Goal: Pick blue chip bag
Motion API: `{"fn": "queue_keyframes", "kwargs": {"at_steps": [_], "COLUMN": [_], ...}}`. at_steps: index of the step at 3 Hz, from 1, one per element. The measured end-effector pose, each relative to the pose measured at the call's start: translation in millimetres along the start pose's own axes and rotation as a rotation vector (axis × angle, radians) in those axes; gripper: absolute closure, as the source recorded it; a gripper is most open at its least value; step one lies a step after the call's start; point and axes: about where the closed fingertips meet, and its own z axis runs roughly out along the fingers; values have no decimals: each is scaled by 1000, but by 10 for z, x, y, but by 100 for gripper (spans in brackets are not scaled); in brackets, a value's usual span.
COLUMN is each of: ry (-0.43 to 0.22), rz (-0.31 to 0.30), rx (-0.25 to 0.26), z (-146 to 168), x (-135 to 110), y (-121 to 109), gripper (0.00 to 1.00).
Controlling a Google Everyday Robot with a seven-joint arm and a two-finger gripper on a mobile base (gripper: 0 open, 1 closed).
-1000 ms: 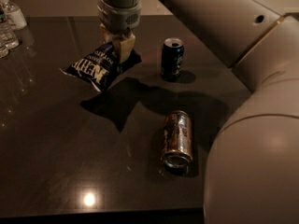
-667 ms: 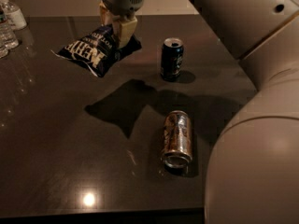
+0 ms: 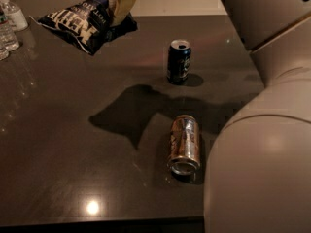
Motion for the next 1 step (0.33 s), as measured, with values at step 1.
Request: {"fn": "queue_keyframes", "kwargs": {"at_steps": [1], "ry": [-1], "rz": [-1], "rx": [27], "z": [25], "x": [-3], "y": [-82], "gripper": [100]}}
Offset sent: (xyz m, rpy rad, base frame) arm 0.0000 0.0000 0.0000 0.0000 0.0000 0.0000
